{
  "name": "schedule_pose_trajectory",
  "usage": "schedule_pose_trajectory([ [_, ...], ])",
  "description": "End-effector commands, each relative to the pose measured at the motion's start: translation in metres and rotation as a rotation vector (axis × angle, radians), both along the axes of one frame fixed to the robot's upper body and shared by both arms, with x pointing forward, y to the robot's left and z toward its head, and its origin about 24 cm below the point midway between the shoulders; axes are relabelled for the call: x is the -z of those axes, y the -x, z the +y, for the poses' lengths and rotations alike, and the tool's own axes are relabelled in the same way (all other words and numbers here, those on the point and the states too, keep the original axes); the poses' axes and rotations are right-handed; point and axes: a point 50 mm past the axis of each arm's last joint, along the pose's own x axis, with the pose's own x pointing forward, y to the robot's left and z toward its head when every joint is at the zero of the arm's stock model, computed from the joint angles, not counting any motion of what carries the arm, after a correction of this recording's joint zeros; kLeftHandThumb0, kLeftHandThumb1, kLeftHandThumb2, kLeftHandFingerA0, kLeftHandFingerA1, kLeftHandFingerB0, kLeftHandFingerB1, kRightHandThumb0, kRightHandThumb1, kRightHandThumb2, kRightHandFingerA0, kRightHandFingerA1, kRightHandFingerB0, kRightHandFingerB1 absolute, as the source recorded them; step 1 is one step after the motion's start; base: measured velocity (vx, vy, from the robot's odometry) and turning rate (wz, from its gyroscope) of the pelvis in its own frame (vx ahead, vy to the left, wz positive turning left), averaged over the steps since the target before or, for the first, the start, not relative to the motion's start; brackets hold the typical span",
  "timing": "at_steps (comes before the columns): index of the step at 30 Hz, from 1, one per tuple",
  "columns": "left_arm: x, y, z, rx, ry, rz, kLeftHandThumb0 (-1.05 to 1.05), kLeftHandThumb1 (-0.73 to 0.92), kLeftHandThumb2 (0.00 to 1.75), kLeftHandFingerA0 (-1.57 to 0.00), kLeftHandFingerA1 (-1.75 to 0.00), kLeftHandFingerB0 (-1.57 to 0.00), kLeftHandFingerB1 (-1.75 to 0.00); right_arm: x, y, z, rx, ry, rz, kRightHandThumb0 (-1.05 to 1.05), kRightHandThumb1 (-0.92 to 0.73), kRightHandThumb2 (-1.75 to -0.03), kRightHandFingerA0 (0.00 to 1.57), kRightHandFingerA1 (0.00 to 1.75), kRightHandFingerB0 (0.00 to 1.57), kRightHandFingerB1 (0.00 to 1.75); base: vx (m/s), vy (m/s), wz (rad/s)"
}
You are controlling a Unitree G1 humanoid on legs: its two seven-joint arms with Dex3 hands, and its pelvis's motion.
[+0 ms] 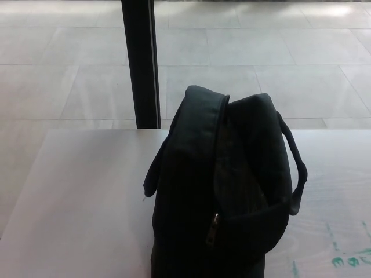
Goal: The robot uses its right hand to pick up the cube kept on the middle of the desk and put it inside the bag next to it
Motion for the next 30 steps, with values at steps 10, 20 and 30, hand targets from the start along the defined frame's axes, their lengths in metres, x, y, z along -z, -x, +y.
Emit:
schedule_pose_trajectory([
  [10,0.000,0.005,0.003,-0.022,-0.007,0.002,-0.46,0.62,0.58,-0.29,-0.52,-0.43,-0.48,0.135,0.137,-0.163,0.799,-0.627,-0.168,-0.57,-0.64,-0.60,0.41,0.56,0.31,0.32,0.00,0.000,0.00],
  [20,0.002,0.007,0.005,-0.051,-0.002,0.009,-0.45,0.62,0.58,-0.30,-0.53,-0.42,-0.48,0.186,0.161,-0.172,0.989,-0.784,-0.078,-0.50,-0.64,-0.59,0.37,0.50,0.32,0.34,0.00,0.000,0.00],
  [30,-0.001,0.003,0.005,-0.028,0.005,-0.004,-0.47,0.62,0.58,-0.27,-0.53,-0.42,-0.48,0.267,0.172,-0.147,0.988,-1.244,0.270,-0.32,-0.59,-1.08,0.02,0.52,0.00,0.50,0.00,0.000,0.00],
])
